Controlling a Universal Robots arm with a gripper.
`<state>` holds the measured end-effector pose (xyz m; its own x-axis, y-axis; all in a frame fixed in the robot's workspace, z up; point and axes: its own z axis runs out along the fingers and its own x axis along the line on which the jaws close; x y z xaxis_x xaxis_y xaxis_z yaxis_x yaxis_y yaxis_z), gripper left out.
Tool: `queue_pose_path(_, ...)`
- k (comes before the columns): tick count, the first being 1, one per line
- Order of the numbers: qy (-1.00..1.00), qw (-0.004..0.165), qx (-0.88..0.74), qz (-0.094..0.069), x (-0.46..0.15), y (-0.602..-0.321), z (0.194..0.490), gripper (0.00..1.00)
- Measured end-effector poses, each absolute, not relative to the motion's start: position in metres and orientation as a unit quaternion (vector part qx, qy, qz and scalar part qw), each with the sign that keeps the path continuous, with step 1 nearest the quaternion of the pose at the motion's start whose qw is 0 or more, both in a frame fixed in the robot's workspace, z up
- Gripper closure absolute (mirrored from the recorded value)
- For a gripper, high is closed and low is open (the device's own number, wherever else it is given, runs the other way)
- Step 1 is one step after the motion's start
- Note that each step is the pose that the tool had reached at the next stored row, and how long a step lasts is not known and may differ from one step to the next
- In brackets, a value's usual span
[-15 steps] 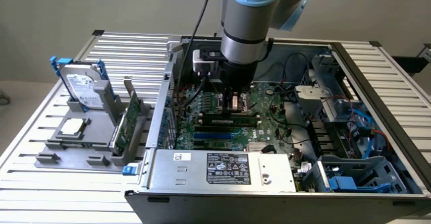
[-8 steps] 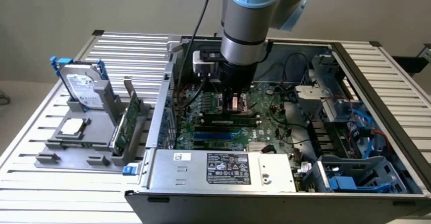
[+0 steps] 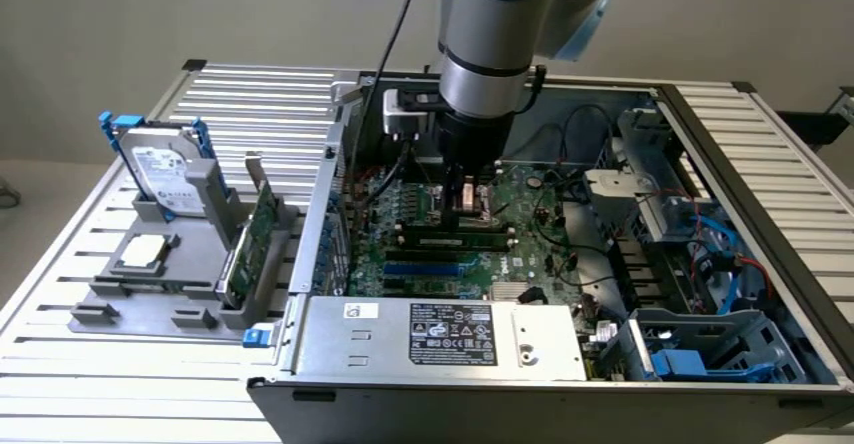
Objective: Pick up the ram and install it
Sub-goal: 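Press down the ram until it locks into place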
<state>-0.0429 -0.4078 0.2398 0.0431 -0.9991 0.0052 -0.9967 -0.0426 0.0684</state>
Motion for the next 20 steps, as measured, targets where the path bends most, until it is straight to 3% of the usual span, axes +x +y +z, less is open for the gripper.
queue_pose_path(20,-0.691,0.028,0.722,-0.026,-0.024,-0.411,0.248,0.89)
